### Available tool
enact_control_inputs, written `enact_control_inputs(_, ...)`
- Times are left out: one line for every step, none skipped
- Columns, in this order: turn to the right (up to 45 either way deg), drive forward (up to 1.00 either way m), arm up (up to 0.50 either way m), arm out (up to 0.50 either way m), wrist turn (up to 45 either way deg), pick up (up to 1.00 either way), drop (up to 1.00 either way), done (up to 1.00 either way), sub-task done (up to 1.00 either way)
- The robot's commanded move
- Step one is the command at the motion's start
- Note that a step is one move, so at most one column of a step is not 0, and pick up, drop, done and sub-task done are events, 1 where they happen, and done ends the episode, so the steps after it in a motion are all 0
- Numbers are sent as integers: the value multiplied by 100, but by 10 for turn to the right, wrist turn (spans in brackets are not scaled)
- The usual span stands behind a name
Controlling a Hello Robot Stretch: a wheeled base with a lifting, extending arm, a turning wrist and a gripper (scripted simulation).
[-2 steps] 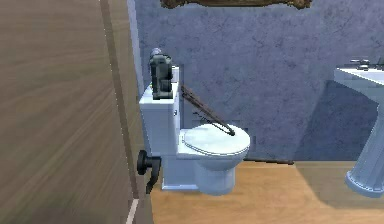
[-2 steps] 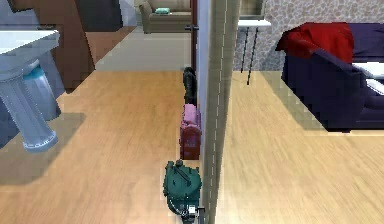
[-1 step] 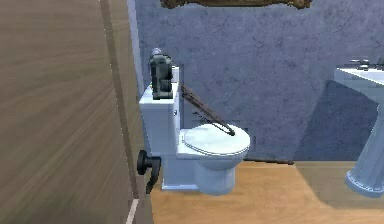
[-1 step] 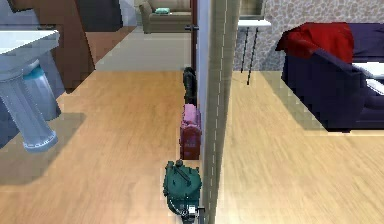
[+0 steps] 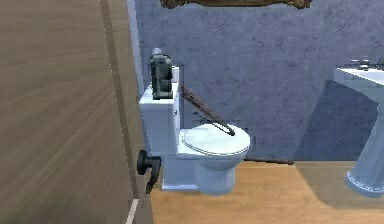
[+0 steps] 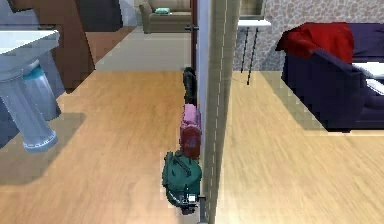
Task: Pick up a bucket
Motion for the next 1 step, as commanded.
enact_control_inputs(0,0,0,0,0,0,0,100,0)
